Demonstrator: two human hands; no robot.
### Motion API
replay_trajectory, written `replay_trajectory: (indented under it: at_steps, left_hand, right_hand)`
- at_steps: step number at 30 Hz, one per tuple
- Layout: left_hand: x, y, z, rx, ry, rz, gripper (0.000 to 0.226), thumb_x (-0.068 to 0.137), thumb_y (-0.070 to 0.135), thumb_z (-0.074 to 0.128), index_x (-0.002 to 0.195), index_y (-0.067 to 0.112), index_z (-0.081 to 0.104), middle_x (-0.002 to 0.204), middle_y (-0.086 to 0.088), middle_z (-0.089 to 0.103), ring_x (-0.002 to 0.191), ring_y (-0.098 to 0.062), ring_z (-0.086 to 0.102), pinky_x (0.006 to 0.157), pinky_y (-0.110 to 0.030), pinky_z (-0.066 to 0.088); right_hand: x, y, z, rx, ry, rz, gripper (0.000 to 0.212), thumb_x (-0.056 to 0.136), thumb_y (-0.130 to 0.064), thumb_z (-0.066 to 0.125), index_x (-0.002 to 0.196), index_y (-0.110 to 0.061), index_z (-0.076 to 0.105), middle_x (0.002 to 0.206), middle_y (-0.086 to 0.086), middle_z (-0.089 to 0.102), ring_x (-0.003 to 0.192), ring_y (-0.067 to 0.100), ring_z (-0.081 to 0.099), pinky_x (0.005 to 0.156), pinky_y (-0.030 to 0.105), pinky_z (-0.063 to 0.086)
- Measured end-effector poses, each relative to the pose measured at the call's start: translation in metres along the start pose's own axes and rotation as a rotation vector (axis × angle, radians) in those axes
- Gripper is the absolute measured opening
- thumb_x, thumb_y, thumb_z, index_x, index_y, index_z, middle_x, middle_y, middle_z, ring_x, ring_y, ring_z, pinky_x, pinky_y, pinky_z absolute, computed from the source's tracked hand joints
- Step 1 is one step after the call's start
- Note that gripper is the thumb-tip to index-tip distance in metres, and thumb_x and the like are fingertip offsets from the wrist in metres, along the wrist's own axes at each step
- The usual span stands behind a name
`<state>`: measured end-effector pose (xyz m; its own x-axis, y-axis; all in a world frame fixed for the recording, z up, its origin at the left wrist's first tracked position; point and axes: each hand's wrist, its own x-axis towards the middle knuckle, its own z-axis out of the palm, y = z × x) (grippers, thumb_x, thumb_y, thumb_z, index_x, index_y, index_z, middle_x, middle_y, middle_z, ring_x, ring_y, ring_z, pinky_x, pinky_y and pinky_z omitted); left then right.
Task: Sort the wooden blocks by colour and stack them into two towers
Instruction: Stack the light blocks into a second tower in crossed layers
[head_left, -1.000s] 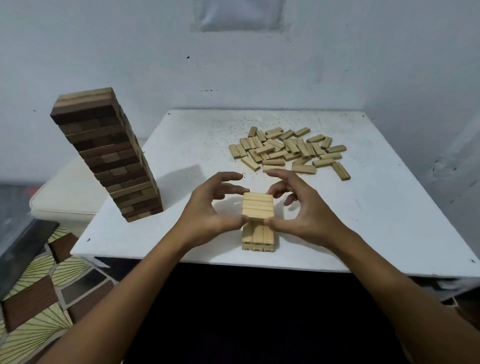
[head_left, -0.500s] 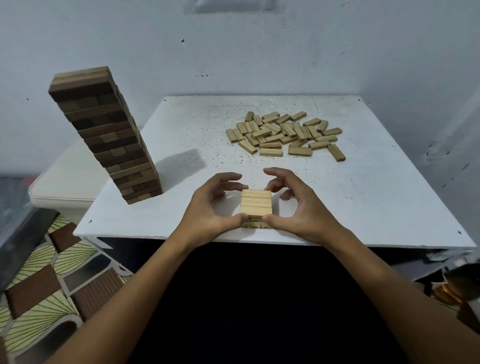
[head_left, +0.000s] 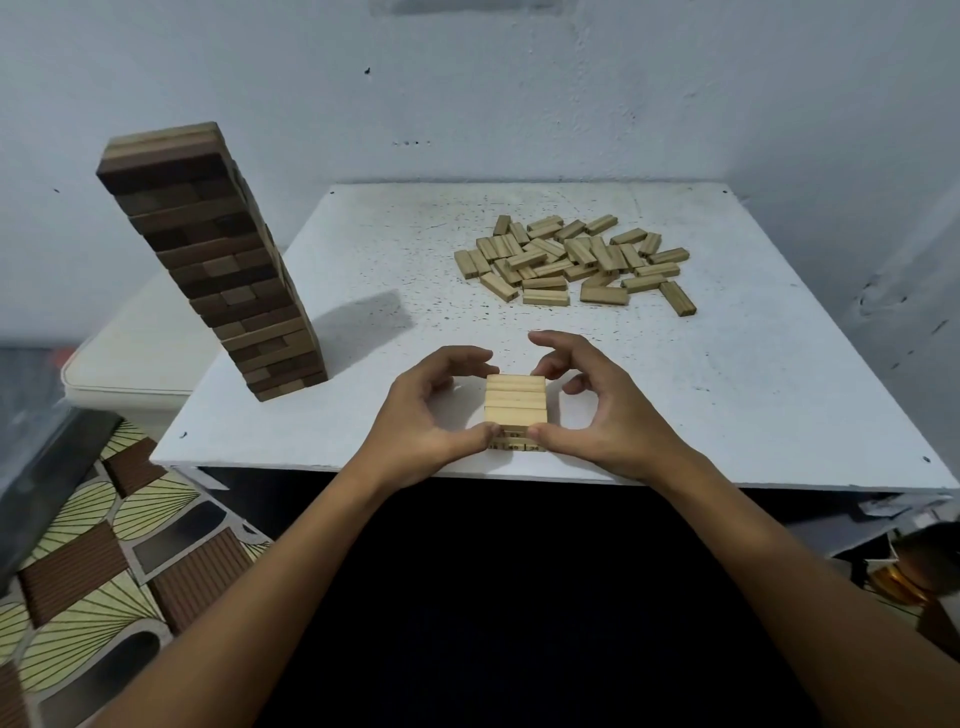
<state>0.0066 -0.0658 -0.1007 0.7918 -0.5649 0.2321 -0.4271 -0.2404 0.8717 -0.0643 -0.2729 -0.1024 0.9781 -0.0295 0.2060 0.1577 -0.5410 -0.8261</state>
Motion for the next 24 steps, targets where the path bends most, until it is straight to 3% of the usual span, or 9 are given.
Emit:
replay_trajectory:
  at_steps: [7, 15, 20, 24]
  left_hand:
    - [-0.0009, 0.0004, 0.0000, 0.012, -0.003, -0.003, 0.057, 0.065, 0.019, 0.079, 0.118, 0.025, 0.060, 0.112, 0.011, 0.070, 0.114, -0.006, 0.060, 0.099, -0.025, 0.042]
    - [-0.0012, 0.0021, -0.0007, 0.021, -0.010, -0.013, 0.056, 0.065, 0.022, 0.079, 0.117, 0.029, 0.061, 0.113, 0.014, 0.069, 0.113, -0.004, 0.059, 0.100, -0.025, 0.042]
    - [-0.0021, 0.0037, -0.0010, 0.015, -0.009, -0.010, 0.056, 0.061, 0.036, 0.076, 0.115, 0.031, 0.061, 0.112, 0.014, 0.069, 0.112, -0.005, 0.059, 0.098, -0.022, 0.042]
    - [-0.0018, 0.0023, -0.0012, 0.022, -0.010, -0.008, 0.055, 0.065, 0.022, 0.079, 0.117, 0.026, 0.061, 0.112, 0.014, 0.069, 0.112, -0.004, 0.059, 0.099, -0.023, 0.043]
  right_hand:
    - [0.0005, -0.0003, 0.0016, -0.002, -0.005, 0.007, 0.078, 0.066, -0.037, 0.078, 0.131, -0.052, 0.037, 0.111, -0.022, 0.056, 0.110, 0.002, 0.051, 0.089, 0.021, 0.041]
    - [0.0005, 0.0003, 0.0007, -0.008, -0.011, 0.000, 0.078, 0.070, -0.031, 0.082, 0.128, -0.054, 0.036, 0.111, -0.024, 0.056, 0.110, 0.000, 0.050, 0.089, 0.020, 0.041]
    - [-0.0004, -0.0004, 0.0015, 0.003, -0.006, -0.006, 0.077, 0.066, -0.037, 0.077, 0.130, -0.052, 0.037, 0.111, -0.022, 0.057, 0.109, 0.002, 0.051, 0.088, 0.020, 0.041]
    - [0.0000, 0.0007, 0.0007, -0.007, -0.013, 0.000, 0.076, 0.069, -0.034, 0.081, 0.127, -0.056, 0.036, 0.111, -0.024, 0.055, 0.109, -0.002, 0.050, 0.089, 0.019, 0.041]
